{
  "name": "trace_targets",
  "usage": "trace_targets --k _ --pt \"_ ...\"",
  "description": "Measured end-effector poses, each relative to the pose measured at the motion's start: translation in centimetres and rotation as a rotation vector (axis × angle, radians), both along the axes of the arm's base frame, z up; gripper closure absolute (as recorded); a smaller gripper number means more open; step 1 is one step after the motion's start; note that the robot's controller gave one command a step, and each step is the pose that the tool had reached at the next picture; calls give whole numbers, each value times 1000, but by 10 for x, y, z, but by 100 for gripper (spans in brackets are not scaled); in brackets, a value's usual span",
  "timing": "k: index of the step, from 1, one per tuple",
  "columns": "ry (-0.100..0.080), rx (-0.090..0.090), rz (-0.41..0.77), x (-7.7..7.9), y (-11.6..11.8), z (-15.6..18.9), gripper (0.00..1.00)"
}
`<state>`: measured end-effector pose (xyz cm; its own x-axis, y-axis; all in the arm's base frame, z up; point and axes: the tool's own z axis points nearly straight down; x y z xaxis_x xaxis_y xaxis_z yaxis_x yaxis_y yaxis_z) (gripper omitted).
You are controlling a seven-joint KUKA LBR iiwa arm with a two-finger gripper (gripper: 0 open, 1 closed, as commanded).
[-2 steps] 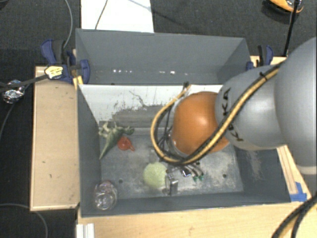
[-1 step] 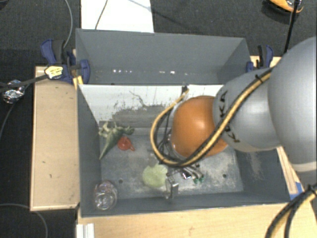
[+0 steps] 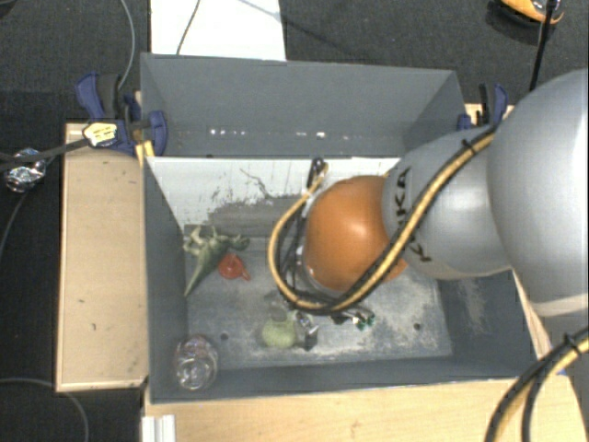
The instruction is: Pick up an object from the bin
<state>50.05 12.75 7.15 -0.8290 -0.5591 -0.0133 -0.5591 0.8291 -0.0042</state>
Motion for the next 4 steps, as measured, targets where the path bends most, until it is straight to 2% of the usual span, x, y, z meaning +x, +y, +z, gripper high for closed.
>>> trace_targets --k 1,2,3,4 --pt "0 0 -1 0 0 0 100" --pt "-2 1 12 5 -5 81 100" --pt "-2 1 11 5 -5 81 100" --pt "-6 3 28 15 0 217 100"
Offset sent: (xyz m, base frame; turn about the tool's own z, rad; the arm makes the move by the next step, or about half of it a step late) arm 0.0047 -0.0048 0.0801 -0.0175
